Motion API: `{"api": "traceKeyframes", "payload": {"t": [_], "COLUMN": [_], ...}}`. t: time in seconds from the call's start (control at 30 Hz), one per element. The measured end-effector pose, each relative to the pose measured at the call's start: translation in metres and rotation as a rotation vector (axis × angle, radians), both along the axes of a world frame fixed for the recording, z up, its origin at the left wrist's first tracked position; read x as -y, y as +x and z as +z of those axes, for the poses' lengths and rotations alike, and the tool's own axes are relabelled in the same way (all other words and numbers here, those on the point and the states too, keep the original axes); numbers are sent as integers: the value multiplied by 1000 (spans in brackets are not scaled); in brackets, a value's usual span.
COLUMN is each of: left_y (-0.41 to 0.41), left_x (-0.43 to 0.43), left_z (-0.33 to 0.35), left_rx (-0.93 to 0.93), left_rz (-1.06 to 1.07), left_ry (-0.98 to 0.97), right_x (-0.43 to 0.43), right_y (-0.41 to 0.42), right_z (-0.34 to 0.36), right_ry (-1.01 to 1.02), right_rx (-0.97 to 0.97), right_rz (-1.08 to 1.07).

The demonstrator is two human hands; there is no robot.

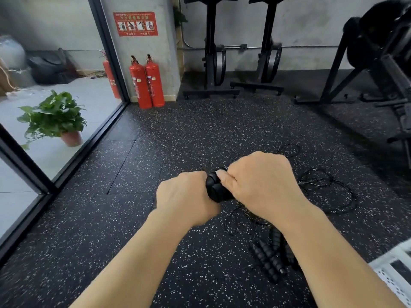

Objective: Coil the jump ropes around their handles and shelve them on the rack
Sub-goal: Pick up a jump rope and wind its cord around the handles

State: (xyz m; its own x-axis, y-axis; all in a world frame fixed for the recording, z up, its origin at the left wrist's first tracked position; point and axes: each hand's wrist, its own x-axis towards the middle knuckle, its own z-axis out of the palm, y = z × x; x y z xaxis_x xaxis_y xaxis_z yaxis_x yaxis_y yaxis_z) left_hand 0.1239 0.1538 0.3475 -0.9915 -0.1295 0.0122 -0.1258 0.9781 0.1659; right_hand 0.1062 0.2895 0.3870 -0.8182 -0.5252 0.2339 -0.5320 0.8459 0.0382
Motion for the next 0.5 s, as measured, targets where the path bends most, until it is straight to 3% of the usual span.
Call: {"api": "traceKeyframes", "payload": {"t": [0.13,0.3,0.5], "left_y": [4,6,13], "left_x": [-1,6,9], "left_z": [3,7,4], "left_rx": [-34,-38,-73], "left_rz": [-237,-445,-529], "left_ry": [-141,-173,-106], "right_x": [0,-8,-18], "right_y": [-10,-28,-44], "right_z": [3,-14,-29], "right_ry": [-31,-144,-507], "right_rx": [-31,19,302], "right_rz": [14,38,28]}}
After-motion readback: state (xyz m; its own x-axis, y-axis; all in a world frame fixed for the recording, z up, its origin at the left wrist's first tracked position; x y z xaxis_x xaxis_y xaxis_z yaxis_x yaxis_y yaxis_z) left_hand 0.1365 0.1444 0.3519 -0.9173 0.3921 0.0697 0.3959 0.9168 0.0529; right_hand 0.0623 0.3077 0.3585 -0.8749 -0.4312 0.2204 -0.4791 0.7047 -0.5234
